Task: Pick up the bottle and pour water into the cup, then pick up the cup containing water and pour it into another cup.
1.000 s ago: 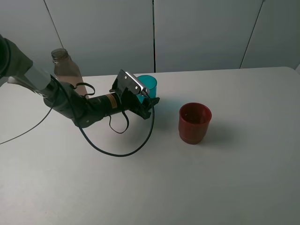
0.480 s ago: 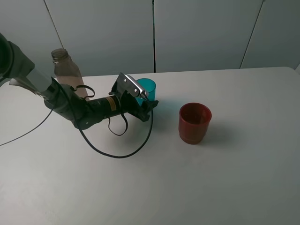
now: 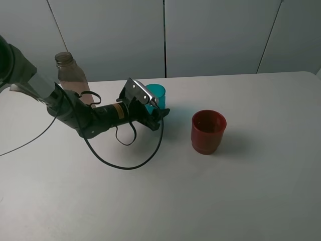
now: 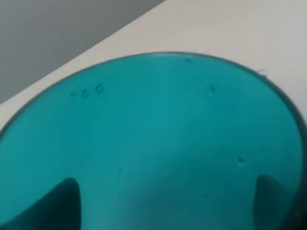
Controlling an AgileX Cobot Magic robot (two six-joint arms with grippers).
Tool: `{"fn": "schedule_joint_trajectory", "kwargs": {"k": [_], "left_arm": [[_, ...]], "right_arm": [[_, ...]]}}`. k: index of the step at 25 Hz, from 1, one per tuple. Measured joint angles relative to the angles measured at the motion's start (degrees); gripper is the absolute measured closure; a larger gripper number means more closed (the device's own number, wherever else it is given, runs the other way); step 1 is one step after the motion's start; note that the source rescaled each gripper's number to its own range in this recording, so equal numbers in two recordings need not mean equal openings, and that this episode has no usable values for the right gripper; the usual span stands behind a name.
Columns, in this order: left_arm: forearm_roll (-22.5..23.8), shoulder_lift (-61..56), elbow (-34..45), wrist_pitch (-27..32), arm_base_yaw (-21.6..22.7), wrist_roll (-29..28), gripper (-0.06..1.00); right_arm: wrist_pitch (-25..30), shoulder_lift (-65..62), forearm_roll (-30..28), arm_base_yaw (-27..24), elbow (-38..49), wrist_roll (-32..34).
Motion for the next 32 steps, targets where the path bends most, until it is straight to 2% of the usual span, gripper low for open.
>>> {"fn": "schedule_joint_trajectory", "kwargs": {"k": [1,3,8,13,19,21,23,25,28,30,32], "left_arm": [[0.24,-0.29,0.00,0.39,0.00,-0.12,0.02],[0.39,-1.67,0.00,0.67,0.00,-0.38,-0.04],[0.50,-6.93,0.00,2.22,0.00,-0.96,-0.04],[0.50,-15.52,0.00,9.22,-1.10,-1.18,-0.04],[-0.52,-25.80,0.00,14.56,-2.72,-7.10,-0.04],[-4.40,-29.61,0.00,20.07,-3.48,-7.52,-0.04],[-11.75,-33.22,0.00,27.86,-4.03,-5.84,-0.06],[-20.62,-37.46,0.08,36.00,-4.13,-0.88,-0.06],[-32.52,-44.19,0.08,50.53,-4.02,11.78,-0.06],[-36.39,-49.03,0.08,60.15,-3.34,15.92,-0.06],[-37.84,-54.77,0.08,67.40,-1.76,15.44,-0.06]], "right_arm": [[0.00,0.00,0.00,0.00,0.00,-0.38],[0.00,0.00,0.00,0.00,0.00,-0.38],[0.00,0.00,0.00,0.00,0.00,-0.38],[0.00,0.00,0.00,0.00,0.00,0.00],[0.00,0.00,0.00,0.00,0.00,0.00],[0.00,0.00,0.00,0.00,0.00,0.00],[0.00,0.00,0.00,0.00,0.00,0.00],[0.00,0.00,0.00,0.00,0.00,0.00],[0.00,0.00,0.00,0.00,0.00,-0.38],[0.00,0.00,0.00,0.00,0.00,-0.38],[0.00,0.00,0.00,0.00,0.00,0.00]]}}
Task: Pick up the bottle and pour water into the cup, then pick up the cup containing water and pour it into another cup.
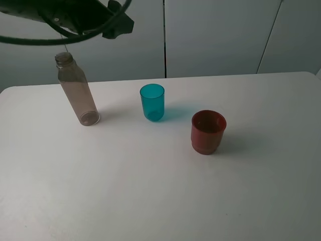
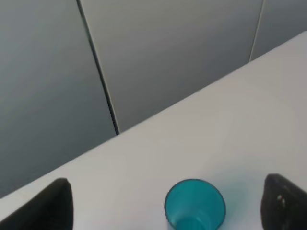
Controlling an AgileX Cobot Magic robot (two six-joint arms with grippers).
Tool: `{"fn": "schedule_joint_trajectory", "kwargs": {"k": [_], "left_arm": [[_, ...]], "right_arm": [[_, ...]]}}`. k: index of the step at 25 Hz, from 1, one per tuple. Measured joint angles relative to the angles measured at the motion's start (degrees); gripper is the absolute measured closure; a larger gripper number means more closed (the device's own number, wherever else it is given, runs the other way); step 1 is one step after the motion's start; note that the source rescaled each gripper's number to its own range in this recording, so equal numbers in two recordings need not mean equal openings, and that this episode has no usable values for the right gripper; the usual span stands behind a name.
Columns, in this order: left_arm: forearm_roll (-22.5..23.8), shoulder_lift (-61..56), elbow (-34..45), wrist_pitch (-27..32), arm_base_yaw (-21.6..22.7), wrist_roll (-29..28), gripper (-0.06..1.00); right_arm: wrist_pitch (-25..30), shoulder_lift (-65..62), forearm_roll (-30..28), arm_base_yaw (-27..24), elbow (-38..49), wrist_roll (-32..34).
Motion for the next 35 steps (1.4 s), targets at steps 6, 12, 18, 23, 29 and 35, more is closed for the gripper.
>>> {"fn": "schedule_joint_trajectory", "kwargs": {"k": [6,12,18,23,29,35], "left_arm": [[5.79,-18.31,4.56,11.16,8.65,-10.79,-0.06],[19.05,-38.38,12.38,22.80,10.86,-25.28,-0.06],[24.05,-58.76,22.73,35.66,10.89,-31.05,-0.06],[24.27,-71.12,30.38,39.21,10.89,-30.02,-0.06],[21.81,-81.49,34.71,39.63,10.89,-24.97,-0.06],[15.92,-82.11,34.71,48.16,10.89,-19.29,-0.06]], "right_arm": [[0.00,0.00,0.00,0.00,0.00,0.00],[0.00,0.00,0.00,0.00,0.00,0.00],[0.00,0.00,0.00,0.00,0.00,0.00],[0.00,0.00,0.00,0.00,0.00,0.00],[0.00,0.00,0.00,0.00,0.00,-0.38],[0.00,0.00,0.00,0.00,0.00,0.00]]}}
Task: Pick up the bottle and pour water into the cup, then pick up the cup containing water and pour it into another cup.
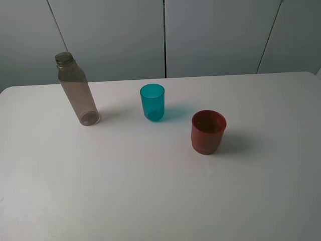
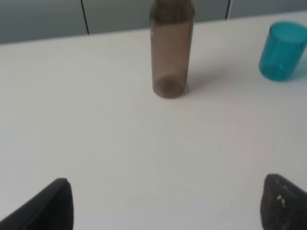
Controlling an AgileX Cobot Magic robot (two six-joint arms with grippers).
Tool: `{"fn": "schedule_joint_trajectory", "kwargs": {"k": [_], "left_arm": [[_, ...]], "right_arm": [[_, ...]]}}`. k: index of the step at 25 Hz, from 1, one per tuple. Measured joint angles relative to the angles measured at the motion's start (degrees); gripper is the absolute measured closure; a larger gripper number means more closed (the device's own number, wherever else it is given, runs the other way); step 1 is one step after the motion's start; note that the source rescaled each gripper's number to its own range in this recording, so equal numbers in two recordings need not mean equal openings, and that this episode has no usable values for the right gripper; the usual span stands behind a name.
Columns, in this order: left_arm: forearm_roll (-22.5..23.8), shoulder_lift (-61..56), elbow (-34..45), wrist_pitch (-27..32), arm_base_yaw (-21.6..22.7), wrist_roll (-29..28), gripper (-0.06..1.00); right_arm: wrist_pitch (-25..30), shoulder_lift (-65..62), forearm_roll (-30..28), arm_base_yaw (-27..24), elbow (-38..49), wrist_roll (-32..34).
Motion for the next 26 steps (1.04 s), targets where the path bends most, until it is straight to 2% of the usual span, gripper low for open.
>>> {"fn": "schedule_joint_trajectory", "kwargs": {"k": [3,8,11,18,26], "left_arm": [[-1.07,-0.13,-0.10,2.20,0.00,0.67,-0.06],[-1.18,-0.26,-0.10,2.40,0.00,0.76,-0.06],[0.41,-0.26,0.65,0.12,0.00,0.76,-0.06],[1.28,-0.26,1.19,-0.76,0.23,0.79,-0.06],[1.28,-0.26,1.19,-0.87,10.88,0.90,-0.06]], "right_arm": [[0.00,0.00,0.00,0.00,0.00,0.00],[0.00,0.00,0.00,0.00,0.00,0.00],[0.00,0.00,0.00,0.00,0.00,0.00],[0.00,0.00,0.00,0.00,0.00,0.00],[0.00,0.00,0.00,0.00,0.00,-0.38]]}}
